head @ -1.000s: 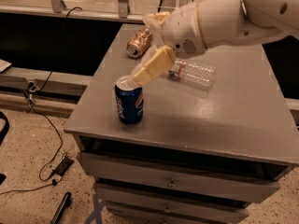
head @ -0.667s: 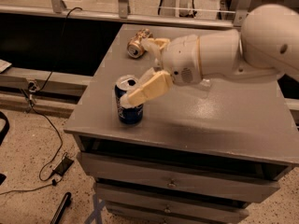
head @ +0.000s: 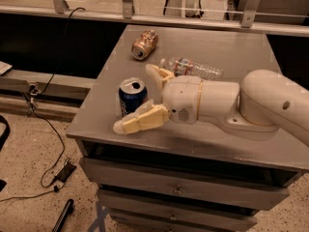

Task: Knock pepsi can over

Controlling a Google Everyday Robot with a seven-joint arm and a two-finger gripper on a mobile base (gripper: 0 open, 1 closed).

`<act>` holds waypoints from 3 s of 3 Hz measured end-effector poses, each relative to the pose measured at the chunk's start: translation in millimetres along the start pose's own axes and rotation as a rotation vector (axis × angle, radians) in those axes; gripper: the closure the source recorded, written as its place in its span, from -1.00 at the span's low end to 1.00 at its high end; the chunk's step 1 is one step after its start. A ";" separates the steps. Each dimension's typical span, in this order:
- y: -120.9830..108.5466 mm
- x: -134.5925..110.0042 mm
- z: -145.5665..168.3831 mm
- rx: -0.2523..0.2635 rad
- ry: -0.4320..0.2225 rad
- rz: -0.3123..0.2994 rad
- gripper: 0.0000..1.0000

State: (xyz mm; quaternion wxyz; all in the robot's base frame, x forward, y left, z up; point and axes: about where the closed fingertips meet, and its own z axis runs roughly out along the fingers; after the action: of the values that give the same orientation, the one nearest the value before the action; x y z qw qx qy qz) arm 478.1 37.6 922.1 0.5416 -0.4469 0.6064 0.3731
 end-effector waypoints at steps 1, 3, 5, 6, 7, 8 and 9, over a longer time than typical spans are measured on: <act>-0.9 -1.9 3.2 0.010 0.000 -0.013 -1.00; -21.1 32.2 8.3 0.016 -0.016 -0.052 -1.00; -28.3 50.5 18.1 0.027 -0.049 -0.073 -1.00; -26.9 49.5 19.8 0.023 -0.049 -0.075 -0.63; -25.7 48.7 21.3 0.020 -0.049 -0.077 -0.19; -24.3 47.8 23.0 0.016 -0.050 -0.078 0.30; -23.0 46.9 24.6 0.012 -0.050 -0.080 0.76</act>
Offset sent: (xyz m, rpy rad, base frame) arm 0.0277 -0.0112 -0.0374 -0.0450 -0.0668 -0.0254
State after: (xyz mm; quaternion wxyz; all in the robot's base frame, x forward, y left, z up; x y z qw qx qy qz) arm 507.1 46.7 873.1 0.5737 -0.4579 0.5767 0.3586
